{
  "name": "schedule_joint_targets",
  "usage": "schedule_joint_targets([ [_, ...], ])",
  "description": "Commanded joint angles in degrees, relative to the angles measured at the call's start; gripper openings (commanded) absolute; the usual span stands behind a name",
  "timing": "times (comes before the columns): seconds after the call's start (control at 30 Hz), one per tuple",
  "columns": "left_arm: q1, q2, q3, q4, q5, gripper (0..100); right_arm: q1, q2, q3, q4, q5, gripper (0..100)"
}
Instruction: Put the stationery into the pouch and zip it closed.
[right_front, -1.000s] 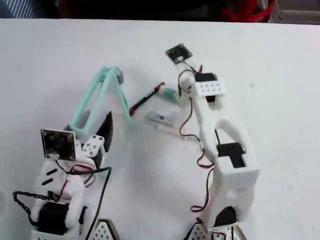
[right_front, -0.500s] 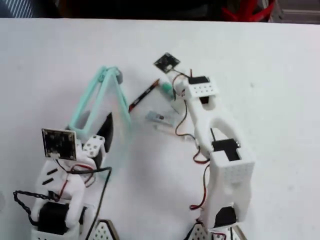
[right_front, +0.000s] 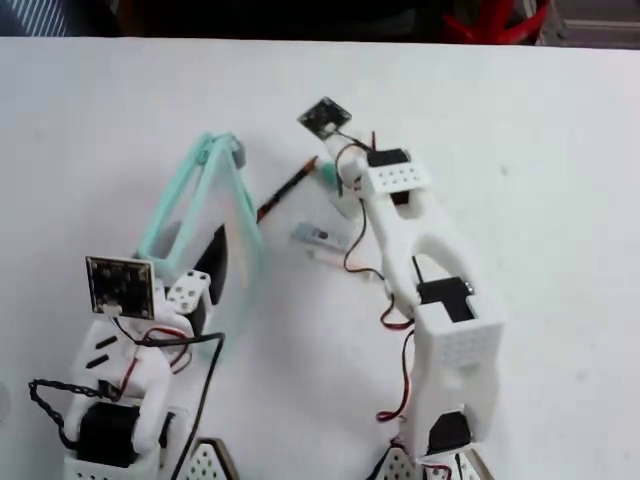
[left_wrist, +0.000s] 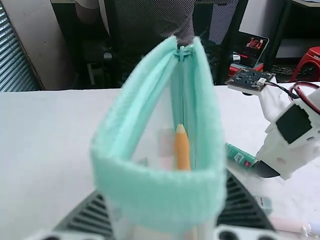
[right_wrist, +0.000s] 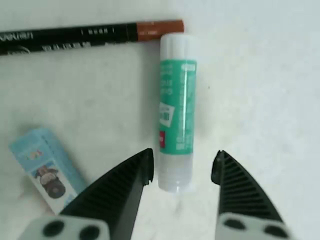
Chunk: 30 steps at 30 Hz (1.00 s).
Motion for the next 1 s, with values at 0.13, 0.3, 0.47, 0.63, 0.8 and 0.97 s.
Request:
schedule_joint_targets([
  [0.13,-0.13,0.04,0.26,-1.32,0.44,19,-1.54,10.15,-15.74,-0.48,-0.53,14.5],
  [0.3,-0.13,0.04,0.26,-1.93,0.44,19,-1.36,23.08,-34.29,10.86,-0.53,5.2],
  [0.47,-0.13,0.04,0.26,-1.93,0.44,19,0.4,30.64,-53.54,22.64,-1.14,1.5],
  [0.63,-0.13,0.04,0.35,-1.93,0.44,19,1.8,30.99,-72.09,38.11,-6.77,1.9],
  [0.8,-0.22,0.04,0.35,-1.76,0.44,19,1.27,30.73,-90.02,46.73,-9.85,1.9],
  [0.97,-0.48,0.04,0.44,-1.49,0.44,19,1.54,23.87,-84.92,46.73,-14.59,1.8],
])
